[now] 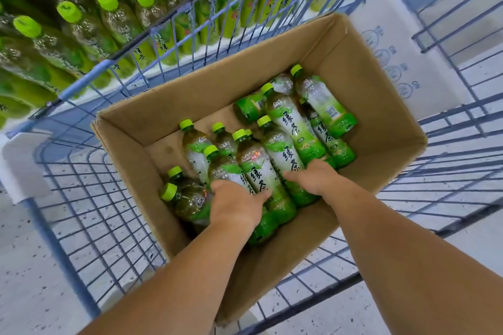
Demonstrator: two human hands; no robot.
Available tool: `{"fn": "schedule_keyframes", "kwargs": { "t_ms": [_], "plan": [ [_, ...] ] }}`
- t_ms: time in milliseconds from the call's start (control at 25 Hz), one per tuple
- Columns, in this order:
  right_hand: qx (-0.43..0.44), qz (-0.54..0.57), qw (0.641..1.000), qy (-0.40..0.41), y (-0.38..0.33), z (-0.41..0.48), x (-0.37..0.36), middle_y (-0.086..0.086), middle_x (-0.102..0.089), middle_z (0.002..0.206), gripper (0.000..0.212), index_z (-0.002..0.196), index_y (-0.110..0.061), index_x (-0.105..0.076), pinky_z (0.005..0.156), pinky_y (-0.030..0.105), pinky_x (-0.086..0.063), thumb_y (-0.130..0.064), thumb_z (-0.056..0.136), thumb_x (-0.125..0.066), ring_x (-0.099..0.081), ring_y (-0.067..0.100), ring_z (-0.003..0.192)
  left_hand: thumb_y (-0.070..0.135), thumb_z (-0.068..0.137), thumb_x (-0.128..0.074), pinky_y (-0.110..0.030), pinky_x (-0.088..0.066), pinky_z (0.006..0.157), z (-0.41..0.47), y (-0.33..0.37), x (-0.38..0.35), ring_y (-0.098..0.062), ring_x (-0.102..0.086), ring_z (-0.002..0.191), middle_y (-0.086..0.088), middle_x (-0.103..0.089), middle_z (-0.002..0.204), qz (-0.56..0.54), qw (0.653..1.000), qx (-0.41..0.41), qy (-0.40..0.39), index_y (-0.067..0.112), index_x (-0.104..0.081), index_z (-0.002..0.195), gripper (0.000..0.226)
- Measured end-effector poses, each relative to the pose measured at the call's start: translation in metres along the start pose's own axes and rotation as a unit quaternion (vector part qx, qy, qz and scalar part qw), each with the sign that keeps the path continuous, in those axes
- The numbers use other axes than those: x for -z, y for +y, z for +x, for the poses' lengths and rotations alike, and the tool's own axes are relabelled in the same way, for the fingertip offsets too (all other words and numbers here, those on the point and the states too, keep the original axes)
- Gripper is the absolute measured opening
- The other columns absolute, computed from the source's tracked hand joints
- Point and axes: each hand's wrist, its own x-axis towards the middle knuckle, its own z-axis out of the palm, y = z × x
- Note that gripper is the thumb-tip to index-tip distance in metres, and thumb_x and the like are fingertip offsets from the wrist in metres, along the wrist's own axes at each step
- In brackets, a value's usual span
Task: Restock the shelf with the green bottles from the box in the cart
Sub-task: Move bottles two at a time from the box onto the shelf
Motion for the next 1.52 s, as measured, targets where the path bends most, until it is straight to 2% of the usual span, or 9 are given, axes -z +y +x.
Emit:
{"fn": "schedule_keyframes", "kwargs": {
  "t_ms": [160, 280, 360, 520, 680, 840, 960, 1200, 1520],
  "plan": [
    [0.028, -0.012, 1.0, 0.006, 0.007, 0.003, 0.005, 0.013, -0.059, 0.122, 0.075, 0.128, 0.002, -0.053, 0.088, 0.041, -0.05, -0.053, 0.082, -0.074, -0.059, 0.024, 0.103, 0.047, 0.084, -0.074, -0.029, -0.044, 0.065, -0.006, 0.0, -0.007, -0.026, -0.061, 0.084, -0.01, -0.056, 0.085, -0.067, 0.997, 0.018, 0.018, -0.004, -0.029, 0.129, 0.082],
    [0.04, -0.026, 0.999, 0.022, 0.009, 0.004, 0.012, 0.007, -0.059, 0.079, 0.054, 0.089, -0.008, -0.06, 0.053, 0.032, -0.042, -0.056, 0.072, -0.08, -0.056, 0.017, 0.067, 0.045, 0.083, -0.075, -0.026, -0.042, 0.054, -0.008, 0.001, -0.01, -0.024, -0.061, 0.08, -0.001, -0.04, 0.073, -0.141, 0.989, 0.048, 0.001, 0.001, -0.023, 0.129, 0.082],
    [0.039, -0.029, 0.999, 0.01, 0.01, 0.002, 0.015, 0.008, -0.061, 0.089, 0.064, 0.094, -0.004, -0.06, 0.056, 0.03, -0.042, -0.059, 0.066, -0.08, -0.059, 0.021, 0.075, 0.043, 0.082, -0.076, -0.026, -0.045, 0.051, -0.01, -0.001, -0.009, -0.021, -0.056, 0.074, -0.002, -0.045, 0.078, -0.176, 0.983, 0.052, -0.015, 0.004, -0.023, 0.127, 0.079],
    [0.016, 0.054, 0.997, -0.055, 0.009, -0.008, 0.022, 0.01, -0.063, 0.122, 0.104, 0.131, -0.006, -0.055, 0.093, 0.044, -0.052, -0.065, 0.049, -0.08, -0.062, 0.031, 0.108, 0.042, 0.076, -0.081, -0.044, -0.057, 0.087, -0.009, -0.012, -0.011, -0.03, -0.061, 0.101, -0.011, -0.059, 0.117, -0.257, 0.962, 0.048, -0.074, 0.005, -0.033, 0.132, 0.082],
    [-0.01, 0.149, 0.981, -0.126, 0.011, -0.02, 0.032, 0.001, -0.073, 0.099, 0.075, 0.118, -0.01, -0.06, 0.072, 0.032, -0.05, -0.048, 0.06, -0.087, -0.068, 0.015, 0.087, 0.041, 0.073, -0.087, -0.044, -0.058, 0.085, -0.015, -0.021, -0.001, -0.022, -0.064, 0.096, -0.002, -0.066, 0.11, -0.36, 0.925, 0.031, -0.121, 0.016, -0.06, 0.107, 0.05],
    [0.018, 0.194, 0.972, -0.135, 0.021, -0.037, 0.029, 0.005, -0.074, 0.109, 0.063, 0.115, -0.009, -0.064, 0.099, 0.04, -0.05, -0.039, 0.065, -0.087, -0.069, 0.02, 0.102, 0.039, 0.073, -0.087, -0.042, -0.056, 0.088, -0.025, -0.03, 0.006, -0.02, -0.07, 0.099, 0.003, -0.073, 0.112, -0.386, 0.908, 0.002, -0.161, 0.021, -0.064, 0.121, 0.056],
    [0.071, 0.236, 0.965, -0.092, 0.019, -0.055, 0.027, -0.015, -0.059, 0.097, 0.037, 0.091, -0.025, -0.053, 0.074, 0.024, -0.047, -0.04, 0.072, -0.082, -0.059, 0.007, 0.083, 0.036, 0.077, -0.085, -0.042, -0.057, 0.087, -0.034, -0.033, 0.014, -0.017, -0.072, 0.095, 0.008, -0.077, 0.101, -0.392, 0.903, -0.04, -0.17, 0.026, -0.069, 0.113, 0.041],
    [0.148, 0.366, 0.919, 0.001, 0.004, -0.103, 0.021, -0.009, -0.077, 0.078, 0.019, 0.091, -0.021, -0.072, 0.054, 0.02, -0.058, -0.034, 0.078, -0.072, -0.073, 0.006, 0.07, 0.035, 0.084, -0.075, -0.035, -0.056, 0.084, -0.045, -0.037, 0.053, -0.008, -0.071, 0.101, 0.012, -0.074, 0.112, -0.406, 0.877, -0.171, -0.189, 0.031, -0.061, 0.125, 0.043],
    [0.224, 0.386, 0.891, 0.078, -0.055, -0.216, 0.017, -0.003, -0.078, 0.094, 0.035, 0.104, -0.024, -0.074, 0.084, 0.046, -0.06, -0.043, 0.076, -0.079, -0.075, 0.019, 0.089, 0.033, 0.079, -0.069, -0.024, -0.058, 0.073, -0.092, -0.071, 0.158, -0.012, -0.071, 0.103, 0.007, -0.074, 0.116, -0.468, 0.811, -0.304, -0.175, 0.028, -0.061, 0.125, 0.047]
  ]
}}
